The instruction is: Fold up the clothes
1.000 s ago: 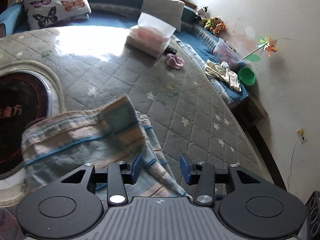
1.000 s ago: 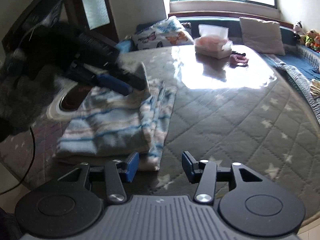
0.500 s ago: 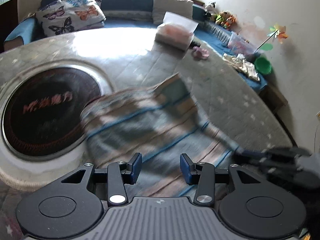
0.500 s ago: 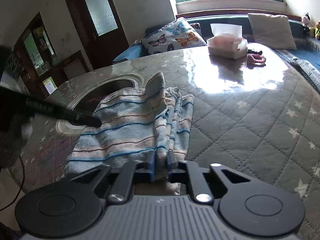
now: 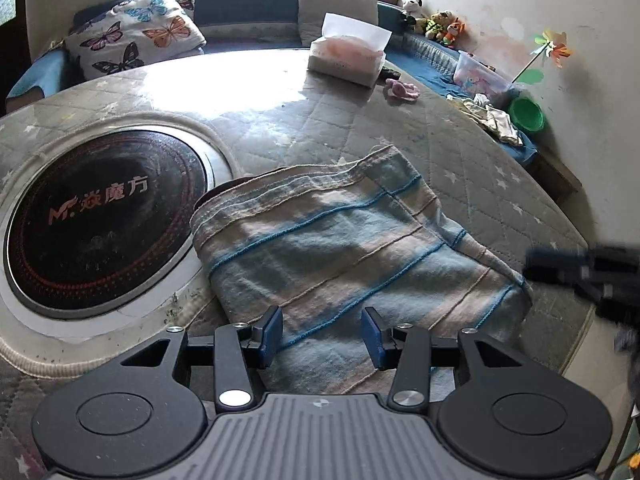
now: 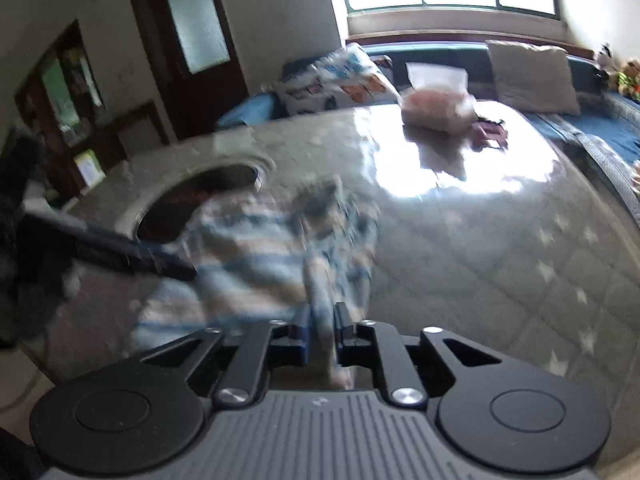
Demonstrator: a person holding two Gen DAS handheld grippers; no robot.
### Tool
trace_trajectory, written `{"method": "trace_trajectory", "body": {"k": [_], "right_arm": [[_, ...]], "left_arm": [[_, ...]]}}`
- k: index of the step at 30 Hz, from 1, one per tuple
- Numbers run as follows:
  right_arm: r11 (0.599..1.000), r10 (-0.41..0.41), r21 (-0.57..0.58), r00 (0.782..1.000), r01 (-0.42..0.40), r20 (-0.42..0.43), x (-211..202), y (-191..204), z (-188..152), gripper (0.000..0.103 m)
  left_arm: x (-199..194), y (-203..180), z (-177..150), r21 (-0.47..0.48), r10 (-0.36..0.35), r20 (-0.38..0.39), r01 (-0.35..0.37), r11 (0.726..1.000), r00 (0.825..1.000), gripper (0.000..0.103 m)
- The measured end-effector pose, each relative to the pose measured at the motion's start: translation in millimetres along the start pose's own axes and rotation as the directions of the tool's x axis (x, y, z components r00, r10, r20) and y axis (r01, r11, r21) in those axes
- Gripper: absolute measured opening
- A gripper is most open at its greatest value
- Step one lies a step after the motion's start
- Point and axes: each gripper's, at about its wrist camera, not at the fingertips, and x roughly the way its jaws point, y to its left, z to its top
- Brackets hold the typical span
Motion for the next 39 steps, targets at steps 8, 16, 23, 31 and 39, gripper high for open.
{"method": "trace_trajectory", "body": {"k": [8,16,23,31,39], "right_arm": [[1.0,0.022,0.011,1.0,-0.022,0.009,58.9,-8.7,45.2,0.029],[0.999,0.0,0.048,0.999,0.002,-0.039,111.0,-20.4,56.2,0.029],[0.999,0.013,0.049,0.999,-0.011,-0.04,118.8,-18.6,57.4,0.009],[1.0,-0.003,0.029,0.992,0.0,0.126,70.9,-8.8,63.7,0.007],[0.988,-0.104,0.12,0.994,0.1,0.03,108.2,-44.3,42.8,0.007]], "left_arm": [[-4.2,7.3,0.3,-0.019,0.021,0.018,-0.021,1.0,1.0,0.047],[-7.1,29.3,2.7,-0.074,0.063,0.033,-0.06,0.995,0.997,0.054],[0.1,34.6,4.0,-0.095,0.075,0.016,-0.073,0.993,0.997,0.054],[1.8,36.0,6.8,-0.092,0.081,0.023,-0.079,0.993,0.996,0.056],[1.6,28.8,14.8,-0.065,0.099,0.063,-0.095,0.993,0.993,0.048]]}}
